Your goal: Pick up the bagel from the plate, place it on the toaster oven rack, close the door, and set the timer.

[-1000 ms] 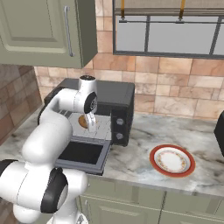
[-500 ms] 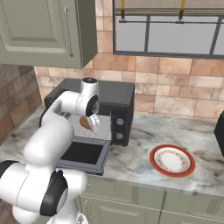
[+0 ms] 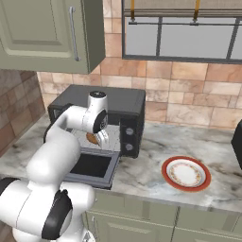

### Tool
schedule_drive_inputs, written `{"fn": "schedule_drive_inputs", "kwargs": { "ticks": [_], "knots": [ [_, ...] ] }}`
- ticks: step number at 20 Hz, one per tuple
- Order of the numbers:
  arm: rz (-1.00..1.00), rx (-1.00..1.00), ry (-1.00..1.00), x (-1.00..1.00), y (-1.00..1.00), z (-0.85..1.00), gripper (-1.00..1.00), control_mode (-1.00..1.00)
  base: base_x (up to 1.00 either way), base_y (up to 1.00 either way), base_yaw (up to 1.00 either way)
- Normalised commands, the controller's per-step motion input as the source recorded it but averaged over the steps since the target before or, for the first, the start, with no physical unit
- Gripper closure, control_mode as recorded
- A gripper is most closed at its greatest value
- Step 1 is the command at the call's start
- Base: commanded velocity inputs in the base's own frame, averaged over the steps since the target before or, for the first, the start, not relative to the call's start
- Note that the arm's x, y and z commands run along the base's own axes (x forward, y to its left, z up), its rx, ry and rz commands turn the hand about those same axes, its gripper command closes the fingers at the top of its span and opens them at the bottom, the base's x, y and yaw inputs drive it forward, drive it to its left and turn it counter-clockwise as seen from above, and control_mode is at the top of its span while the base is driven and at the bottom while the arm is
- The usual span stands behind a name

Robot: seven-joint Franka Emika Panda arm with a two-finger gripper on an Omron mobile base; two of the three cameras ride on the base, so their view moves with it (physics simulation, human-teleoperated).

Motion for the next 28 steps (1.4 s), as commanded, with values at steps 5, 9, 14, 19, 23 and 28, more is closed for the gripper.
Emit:
{"fn": "schedule_drive_inputs", "kwargs": {
  "ticks": [5,9,14,19,23,28],
  "knots": [
    [0.0,0.01,0.0,-0.01,0.02,0.24,-1.0,-1.0,0.0,0.0,0.0],
    [0.0,0.0,-0.02,0.0,0.0,0.14,-1.0,-1.0,0.0,0.0,0.0],
    [0.0,0.0,0.0,0.1,0.0,0.03,-1.0,-1.0,0.0,0.0,0.0],
    [0.0,0.0,-0.02,0.32,0.0,0.03,-1.0,-1.0,0.0,0.0,0.0],
    [0.0,0.02,0.03,0.19,0.0,0.24,-1.0,-1.0,0.0,0.0,0.0],
    [0.0,0.06,0.06,0.16,-0.06,0.36,-1.0,-1.0,0.0,0.0,0.0]
  ]
}}
